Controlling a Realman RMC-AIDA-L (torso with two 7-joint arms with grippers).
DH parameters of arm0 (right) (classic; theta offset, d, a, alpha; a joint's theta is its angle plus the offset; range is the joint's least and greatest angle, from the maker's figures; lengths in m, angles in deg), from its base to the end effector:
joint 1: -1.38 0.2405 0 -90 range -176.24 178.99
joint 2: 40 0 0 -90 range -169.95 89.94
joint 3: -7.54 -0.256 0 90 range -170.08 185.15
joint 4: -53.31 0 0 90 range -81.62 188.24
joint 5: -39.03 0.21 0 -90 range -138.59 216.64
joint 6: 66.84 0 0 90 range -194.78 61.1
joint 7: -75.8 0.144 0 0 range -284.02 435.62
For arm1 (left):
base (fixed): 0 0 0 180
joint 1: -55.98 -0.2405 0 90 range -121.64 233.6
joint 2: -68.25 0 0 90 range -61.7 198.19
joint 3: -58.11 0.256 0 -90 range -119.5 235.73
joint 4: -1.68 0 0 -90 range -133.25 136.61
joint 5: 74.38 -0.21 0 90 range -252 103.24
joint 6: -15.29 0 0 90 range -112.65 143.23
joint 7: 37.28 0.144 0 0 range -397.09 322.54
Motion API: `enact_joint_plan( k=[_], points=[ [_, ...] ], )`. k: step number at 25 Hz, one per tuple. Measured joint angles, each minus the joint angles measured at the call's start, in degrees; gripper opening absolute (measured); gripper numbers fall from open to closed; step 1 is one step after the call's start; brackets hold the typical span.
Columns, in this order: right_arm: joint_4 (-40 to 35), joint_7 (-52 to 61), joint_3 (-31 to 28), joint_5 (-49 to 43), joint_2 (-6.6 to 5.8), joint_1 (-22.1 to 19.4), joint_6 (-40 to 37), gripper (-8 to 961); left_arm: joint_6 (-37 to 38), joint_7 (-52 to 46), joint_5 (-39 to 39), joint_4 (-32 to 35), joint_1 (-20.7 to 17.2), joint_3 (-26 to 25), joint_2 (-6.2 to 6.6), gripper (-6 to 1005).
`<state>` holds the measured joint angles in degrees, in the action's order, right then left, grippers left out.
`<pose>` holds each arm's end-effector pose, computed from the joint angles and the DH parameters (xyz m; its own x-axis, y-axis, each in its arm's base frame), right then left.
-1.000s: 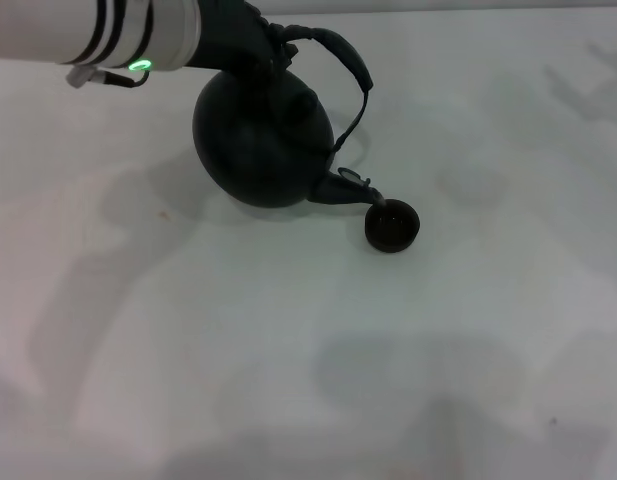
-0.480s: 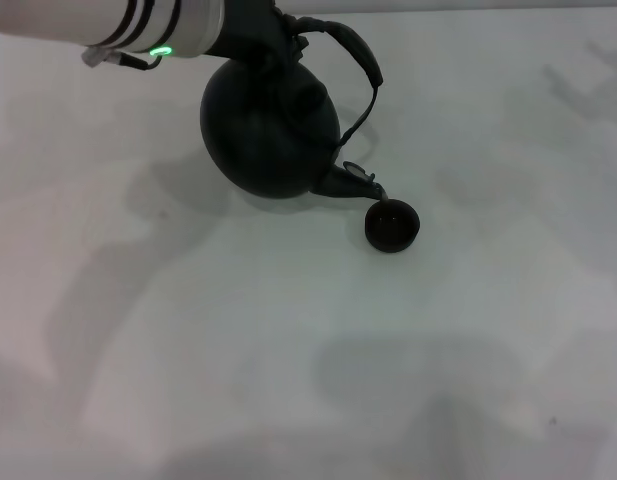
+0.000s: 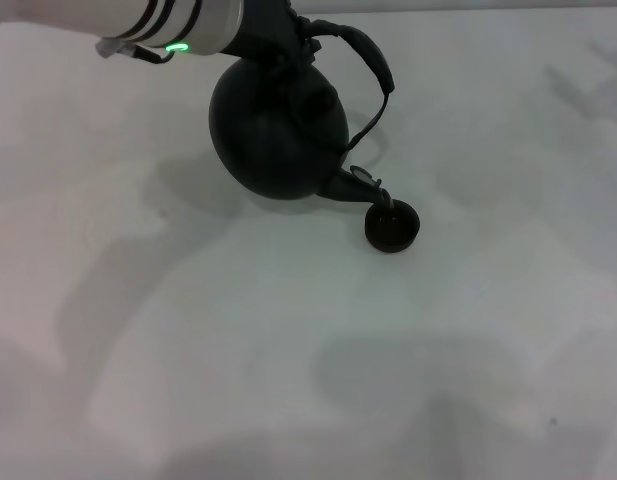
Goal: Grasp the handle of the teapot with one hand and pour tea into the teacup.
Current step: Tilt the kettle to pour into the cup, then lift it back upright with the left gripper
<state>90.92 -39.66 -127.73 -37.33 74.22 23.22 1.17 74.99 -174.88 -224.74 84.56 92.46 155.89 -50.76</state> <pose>0.3100 0.3646 0.0948 0.7059 -0.0392 -0.7072 -0.6224 -0.5108 -0.5930 -0.0898 0.3852 -0.0375 0.9843 0.0845 -0.1547 -0.0182 -0.8241 -0.5661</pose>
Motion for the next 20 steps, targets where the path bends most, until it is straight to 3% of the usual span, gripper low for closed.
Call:
enact_joint_plan(
  k=[20],
  points=[
    [-0.3,-0.3,0.0,0.0,0.05,0.4,-1.3,844,2.3,-0.8,-4.4,0.2,2.5,1.7,0.00,146]
  ],
)
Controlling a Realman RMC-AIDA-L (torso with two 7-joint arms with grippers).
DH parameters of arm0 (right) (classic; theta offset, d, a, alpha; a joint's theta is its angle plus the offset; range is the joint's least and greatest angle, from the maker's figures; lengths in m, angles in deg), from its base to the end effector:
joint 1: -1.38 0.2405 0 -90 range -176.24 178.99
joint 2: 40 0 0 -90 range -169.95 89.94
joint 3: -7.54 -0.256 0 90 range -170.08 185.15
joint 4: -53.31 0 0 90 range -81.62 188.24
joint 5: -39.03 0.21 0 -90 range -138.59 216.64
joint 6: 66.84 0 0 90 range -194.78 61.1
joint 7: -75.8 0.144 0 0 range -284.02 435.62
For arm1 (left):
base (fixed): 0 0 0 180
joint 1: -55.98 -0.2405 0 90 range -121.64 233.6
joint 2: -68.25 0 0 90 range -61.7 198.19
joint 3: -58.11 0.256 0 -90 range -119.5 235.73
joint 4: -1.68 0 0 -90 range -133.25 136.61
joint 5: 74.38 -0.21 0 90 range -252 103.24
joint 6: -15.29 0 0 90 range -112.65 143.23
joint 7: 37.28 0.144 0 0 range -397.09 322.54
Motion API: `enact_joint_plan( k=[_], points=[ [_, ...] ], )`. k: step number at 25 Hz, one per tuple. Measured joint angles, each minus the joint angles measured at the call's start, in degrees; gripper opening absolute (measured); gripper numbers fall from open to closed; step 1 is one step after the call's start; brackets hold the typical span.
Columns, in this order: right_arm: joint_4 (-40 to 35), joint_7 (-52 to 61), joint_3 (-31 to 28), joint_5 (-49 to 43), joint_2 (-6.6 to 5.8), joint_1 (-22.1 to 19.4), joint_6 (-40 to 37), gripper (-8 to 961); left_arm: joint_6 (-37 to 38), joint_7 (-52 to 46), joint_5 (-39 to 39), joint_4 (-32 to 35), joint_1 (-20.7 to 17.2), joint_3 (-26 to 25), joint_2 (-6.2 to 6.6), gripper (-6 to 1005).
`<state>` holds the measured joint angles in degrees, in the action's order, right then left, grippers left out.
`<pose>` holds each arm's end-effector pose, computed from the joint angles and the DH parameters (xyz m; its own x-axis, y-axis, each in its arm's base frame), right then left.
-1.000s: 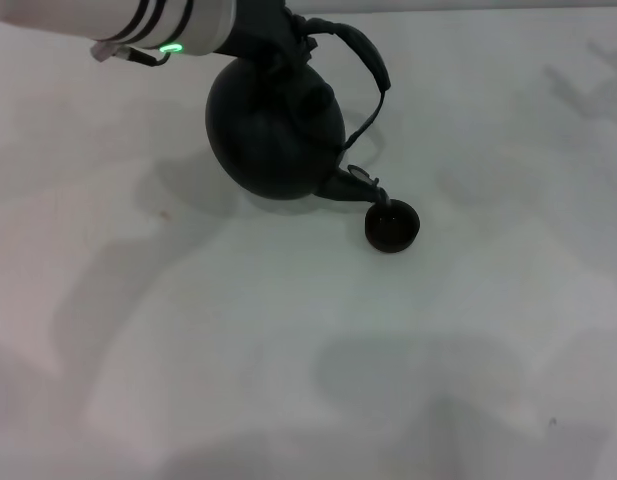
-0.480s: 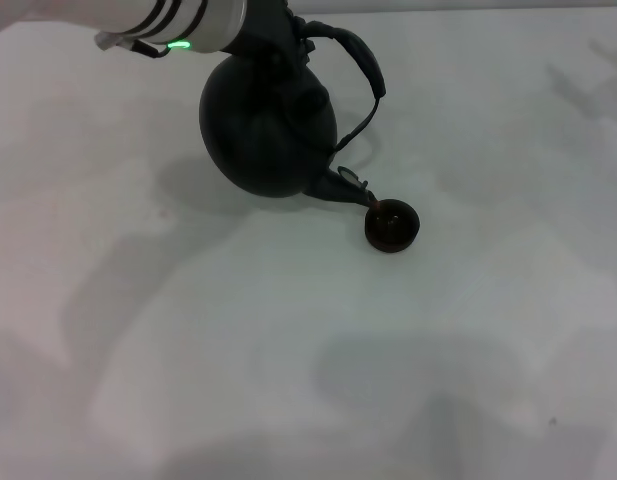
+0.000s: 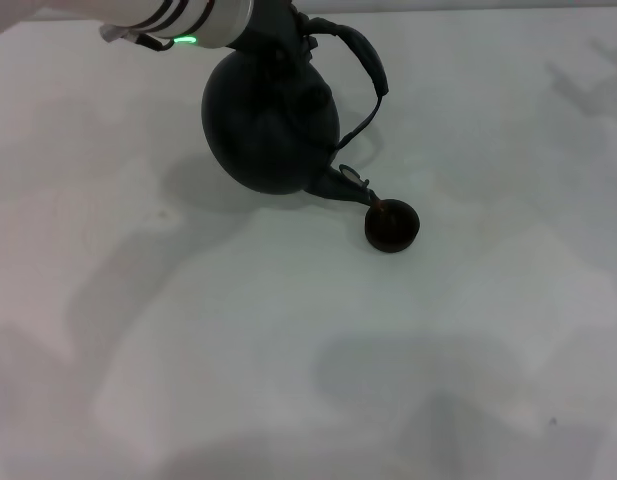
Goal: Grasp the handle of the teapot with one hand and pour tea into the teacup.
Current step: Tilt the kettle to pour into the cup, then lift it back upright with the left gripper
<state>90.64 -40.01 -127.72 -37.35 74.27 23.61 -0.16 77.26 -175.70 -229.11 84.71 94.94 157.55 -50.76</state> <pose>0.3110 0.3677 0.0942 0.7110 -0.0445 -0.7018 -0.6250 -0.4973 -0.6017 -0.0815 0.3864 -0.0397 0.9692 0.0454 -0.2422 -0.1024 -0.8199 -0.5632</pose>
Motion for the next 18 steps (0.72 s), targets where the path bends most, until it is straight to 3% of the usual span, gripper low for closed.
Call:
enact_joint_plan(
  k=[18],
  points=[
    [0.0,-0.1,0.2,0.0,-0.03,0.1,-0.6,844,0.0,0.0,-0.2,-0.1,0.2,0.1,0.00,143]
  ],
)
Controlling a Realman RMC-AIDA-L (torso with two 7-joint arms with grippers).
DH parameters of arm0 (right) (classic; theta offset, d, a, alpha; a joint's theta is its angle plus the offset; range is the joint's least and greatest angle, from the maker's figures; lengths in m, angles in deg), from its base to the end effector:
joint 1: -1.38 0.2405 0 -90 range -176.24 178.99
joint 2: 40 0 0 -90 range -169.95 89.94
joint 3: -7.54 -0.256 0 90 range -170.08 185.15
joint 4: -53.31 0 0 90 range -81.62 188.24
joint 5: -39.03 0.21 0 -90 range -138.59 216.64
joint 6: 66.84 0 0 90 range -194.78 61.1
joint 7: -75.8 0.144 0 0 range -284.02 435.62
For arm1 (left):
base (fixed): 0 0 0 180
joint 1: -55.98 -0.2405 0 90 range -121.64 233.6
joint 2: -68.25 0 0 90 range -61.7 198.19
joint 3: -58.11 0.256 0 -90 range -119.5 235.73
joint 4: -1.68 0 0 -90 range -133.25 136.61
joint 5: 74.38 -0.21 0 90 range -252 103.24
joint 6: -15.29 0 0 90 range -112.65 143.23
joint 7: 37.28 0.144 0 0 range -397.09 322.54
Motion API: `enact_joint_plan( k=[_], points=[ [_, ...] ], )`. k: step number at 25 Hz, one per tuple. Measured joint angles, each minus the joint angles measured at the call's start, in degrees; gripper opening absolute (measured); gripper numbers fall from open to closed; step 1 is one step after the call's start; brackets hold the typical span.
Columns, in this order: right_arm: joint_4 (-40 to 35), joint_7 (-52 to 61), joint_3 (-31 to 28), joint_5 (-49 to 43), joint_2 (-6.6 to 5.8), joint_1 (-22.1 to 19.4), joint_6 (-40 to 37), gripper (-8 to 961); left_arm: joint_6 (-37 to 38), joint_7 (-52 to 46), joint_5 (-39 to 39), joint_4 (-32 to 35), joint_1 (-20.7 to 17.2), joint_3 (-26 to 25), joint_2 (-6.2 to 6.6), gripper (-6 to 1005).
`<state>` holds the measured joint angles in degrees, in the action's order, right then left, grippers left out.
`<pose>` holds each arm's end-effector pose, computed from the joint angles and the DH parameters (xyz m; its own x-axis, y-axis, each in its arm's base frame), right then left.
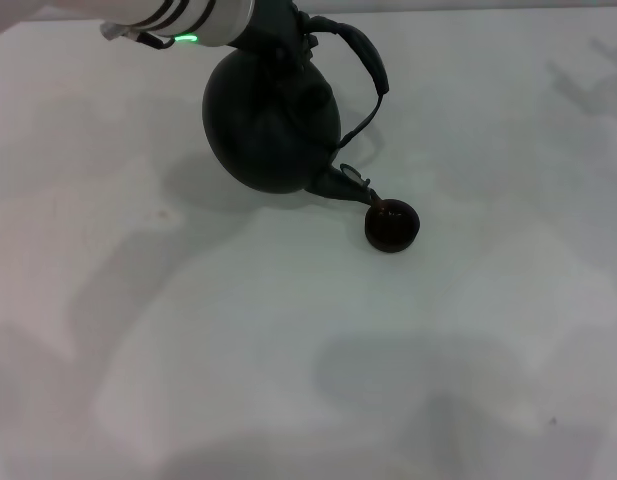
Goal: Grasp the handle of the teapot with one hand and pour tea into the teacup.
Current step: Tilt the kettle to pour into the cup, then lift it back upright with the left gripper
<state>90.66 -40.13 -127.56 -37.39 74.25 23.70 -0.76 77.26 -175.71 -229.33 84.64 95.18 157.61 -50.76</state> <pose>0.3115 0.3689 0.0941 0.7153 -0.0471 -0.6973 -0.6239 -0.4926 -0.6067 -0.0805 0.3869 -0.0397 0.9684 0.0416 -0.2460 -0.1081 -0.8188 -0.5639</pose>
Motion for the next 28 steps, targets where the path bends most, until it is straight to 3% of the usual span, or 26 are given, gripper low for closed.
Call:
enact_joint_plan(
  k=[18,28],
  points=[
    [0.0,0.0,-0.1,-0.2,0.03,0.0,0.0,844,-0.6,-0.7,0.2,0.3,-0.5,0.1,-0.02,140],
    [0.0,0.0,-0.1,0.0,0.03,0.0,-0.6,844,-4.6,-2.9,5.5,2.3,-4.9,-0.6,-0.18,139]
  ],
)
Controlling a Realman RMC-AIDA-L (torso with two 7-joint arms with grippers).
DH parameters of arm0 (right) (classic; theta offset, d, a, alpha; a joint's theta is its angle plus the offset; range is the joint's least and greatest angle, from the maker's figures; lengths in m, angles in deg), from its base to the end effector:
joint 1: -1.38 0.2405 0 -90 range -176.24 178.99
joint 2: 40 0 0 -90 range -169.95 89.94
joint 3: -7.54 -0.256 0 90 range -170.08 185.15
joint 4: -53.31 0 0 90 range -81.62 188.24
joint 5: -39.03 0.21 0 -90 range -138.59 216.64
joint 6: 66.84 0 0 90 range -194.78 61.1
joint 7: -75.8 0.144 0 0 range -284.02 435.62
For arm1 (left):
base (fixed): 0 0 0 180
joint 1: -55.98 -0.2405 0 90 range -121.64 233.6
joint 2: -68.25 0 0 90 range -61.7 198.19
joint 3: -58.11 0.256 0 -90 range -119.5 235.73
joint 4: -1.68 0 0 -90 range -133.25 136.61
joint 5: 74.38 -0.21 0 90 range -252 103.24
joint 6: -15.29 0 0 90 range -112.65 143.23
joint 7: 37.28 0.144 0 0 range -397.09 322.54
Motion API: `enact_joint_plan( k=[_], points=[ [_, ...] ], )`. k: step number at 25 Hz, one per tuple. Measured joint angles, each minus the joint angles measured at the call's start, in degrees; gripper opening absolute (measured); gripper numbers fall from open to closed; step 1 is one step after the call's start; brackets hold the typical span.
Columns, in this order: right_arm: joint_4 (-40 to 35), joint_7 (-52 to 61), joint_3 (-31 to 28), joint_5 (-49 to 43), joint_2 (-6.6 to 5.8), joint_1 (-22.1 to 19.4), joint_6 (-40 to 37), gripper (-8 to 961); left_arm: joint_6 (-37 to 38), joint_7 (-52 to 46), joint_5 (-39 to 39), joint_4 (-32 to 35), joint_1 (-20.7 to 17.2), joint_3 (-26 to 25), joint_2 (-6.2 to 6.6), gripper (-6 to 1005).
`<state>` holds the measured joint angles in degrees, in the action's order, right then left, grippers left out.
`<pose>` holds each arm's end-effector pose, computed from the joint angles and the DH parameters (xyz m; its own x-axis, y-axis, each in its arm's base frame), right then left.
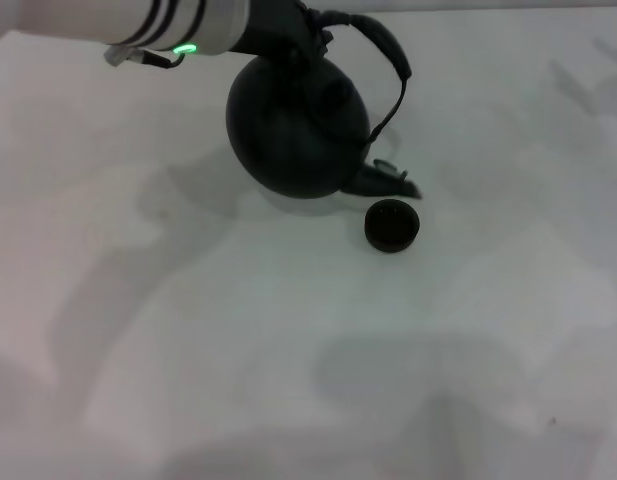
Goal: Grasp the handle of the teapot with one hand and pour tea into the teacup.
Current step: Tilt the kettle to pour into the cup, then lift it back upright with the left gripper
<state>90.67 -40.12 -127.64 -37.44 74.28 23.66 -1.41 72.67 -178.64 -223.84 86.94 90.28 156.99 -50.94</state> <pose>0.3133 0.3693 0.0945 0.7165 -0.0520 -0.6957 -0.6279 -0.4826 -0.6106 -0.0856 0.3794 -0.0373 0.9908 0.1149 -0.0713 0.0518 -0.8093 -0.5852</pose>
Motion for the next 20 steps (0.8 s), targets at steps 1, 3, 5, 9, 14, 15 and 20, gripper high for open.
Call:
enact_joint_plan(
  k=[1,3,5,9,14,15,20],
  points=[
    [0.0,0.0,0.0,0.0,-0.01,0.0,-0.2,844,-0.3,0.0,0.9,0.6,-0.8,-0.5,0.00,139],
    [0.0,0.0,0.0,-0.1,-0.02,0.0,-0.4,844,-0.7,-0.1,2.3,1.9,-2.4,-1.2,0.01,138],
    [0.0,0.0,0.1,-0.1,-0.03,0.0,-0.6,844,-1.2,-0.1,3.4,3.9,-4.4,-2.0,0.05,138],
    [0.0,0.0,0.2,-0.3,-0.03,0.0,-0.8,844,-1.6,-0.1,3.9,8.0,-8.3,-4.2,0.07,138],
    [0.0,0.2,0.3,-0.4,-0.14,0.0,-0.8,844,-1.8,1.1,5.9,13.5,-13.4,-8.0,0.30,137],
    [0.0,0.2,0.3,-0.4,-0.16,-0.1,-0.8,844,-1.8,2.0,7.3,14.5,-14.4,-9.2,0.30,137],
    [0.0,0.2,0.4,-0.4,-0.20,-0.2,-0.6,844,-1.9,11.2,21.0,16.6,-19.4,-16.7,0.28,136]
  ],
)
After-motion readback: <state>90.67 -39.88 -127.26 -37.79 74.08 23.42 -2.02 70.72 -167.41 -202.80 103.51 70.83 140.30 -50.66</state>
